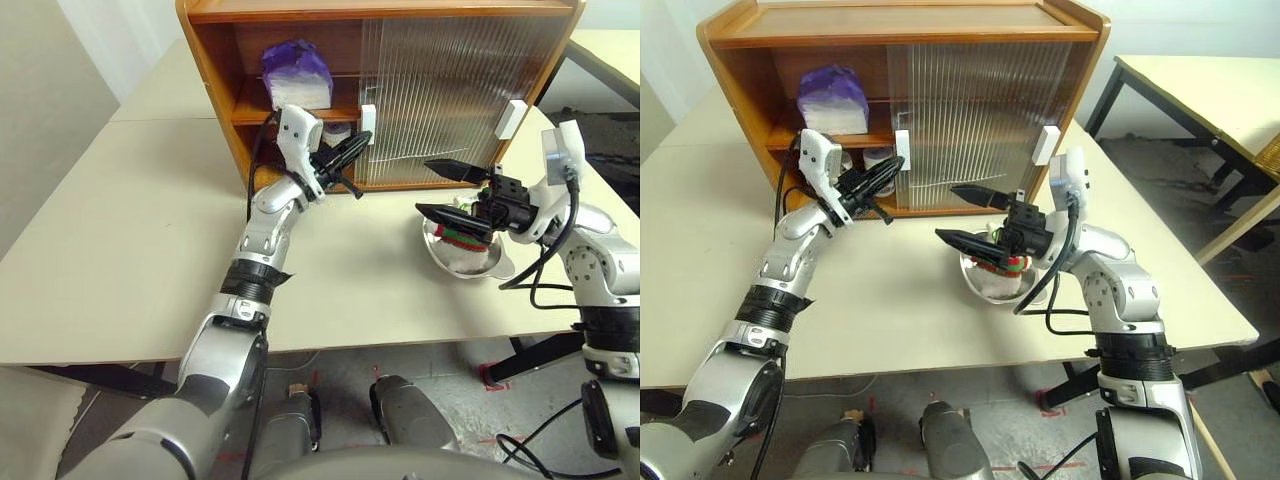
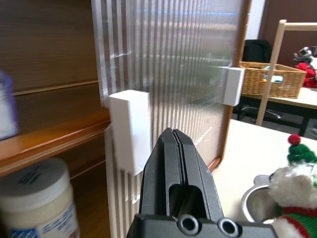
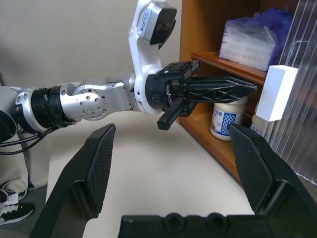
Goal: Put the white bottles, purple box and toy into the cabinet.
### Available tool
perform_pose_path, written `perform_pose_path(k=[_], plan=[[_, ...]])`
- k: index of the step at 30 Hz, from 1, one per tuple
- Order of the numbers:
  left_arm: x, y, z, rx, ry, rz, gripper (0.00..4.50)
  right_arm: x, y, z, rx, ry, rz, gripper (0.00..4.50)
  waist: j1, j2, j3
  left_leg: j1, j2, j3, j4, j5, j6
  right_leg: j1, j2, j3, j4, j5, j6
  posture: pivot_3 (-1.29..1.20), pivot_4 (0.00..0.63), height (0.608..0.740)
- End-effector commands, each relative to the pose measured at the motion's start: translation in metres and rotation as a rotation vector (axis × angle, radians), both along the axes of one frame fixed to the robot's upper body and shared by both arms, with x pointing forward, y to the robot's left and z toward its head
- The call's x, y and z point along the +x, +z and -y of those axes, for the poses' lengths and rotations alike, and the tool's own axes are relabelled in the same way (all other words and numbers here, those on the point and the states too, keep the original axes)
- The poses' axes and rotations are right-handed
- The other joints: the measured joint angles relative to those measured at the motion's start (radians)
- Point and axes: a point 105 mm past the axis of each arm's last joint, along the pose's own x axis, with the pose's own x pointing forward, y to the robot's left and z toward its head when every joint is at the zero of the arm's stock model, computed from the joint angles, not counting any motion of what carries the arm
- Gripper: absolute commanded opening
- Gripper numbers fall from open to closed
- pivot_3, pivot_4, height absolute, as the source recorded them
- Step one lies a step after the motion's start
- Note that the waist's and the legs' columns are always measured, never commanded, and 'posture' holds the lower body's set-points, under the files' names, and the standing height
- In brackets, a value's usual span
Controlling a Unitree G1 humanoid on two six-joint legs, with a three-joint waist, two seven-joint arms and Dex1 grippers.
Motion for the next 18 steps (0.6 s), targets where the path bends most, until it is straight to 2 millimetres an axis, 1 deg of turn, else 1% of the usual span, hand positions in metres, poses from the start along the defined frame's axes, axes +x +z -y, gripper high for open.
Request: perform_pose_path(k=[1,5,7,13,18], plan=[[0.002,-0.002,0.007,0.025,-0.032,-0.013,0.04,-0.002,0.003,0.0,0.004,0.009,0.02,4.5,-0.002,0.0,0.0,0.0,0.0,0.0,0.0,0.0,0.0,0.0,0.0,0.0,0.0,0.0,0.0,-0.35,0.047,0.74],[0.007,-0.001,0.013,0.022,-0.041,-0.029,0.04,-0.001,0.005,-0.002,0.006,0.014,0.022,4.5,-0.003,0.0,0.0,0.0,0.0,0.0,0.001,0.001,0.001,0.001,0.001,0.0,0.0,0.001,0.001,-0.35,0.038,0.74],[0.01,0.001,0.015,0.021,-0.035,-0.033,0.04,0.0,0.006,-0.003,0.007,0.014,0.023,4.5,-0.003,0.0,0.0,0.0,0.0,0.0,0.001,0.005,0.009,0.001,0.001,0.0,0.0,0.001,0.001,-0.34,0.039,0.74],[0.025,0.002,0.024,0.072,-0.015,-0.061,0.04,-0.001,0.006,-0.003,0.009,0.02,0.02,4.5,-0.004,0.0,0.0,0.0,0.0,0.0,0.001,0.005,0.009,0.001,0.0,0.001,0.0,0.001,0.002,-0.35,0.046,0.74],[0.035,0.008,0.017,0.106,0.055,-0.04,0.04,-0.004,0.005,-0.003,0.014,0.023,0.011,4.5,-0.015,0.0,0.0,0.0,0.0,0.0,0.001,0.006,0.009,0.001,0.001,0.001,0.0,0.0,0.003,-0.36,0.048,0.74]])
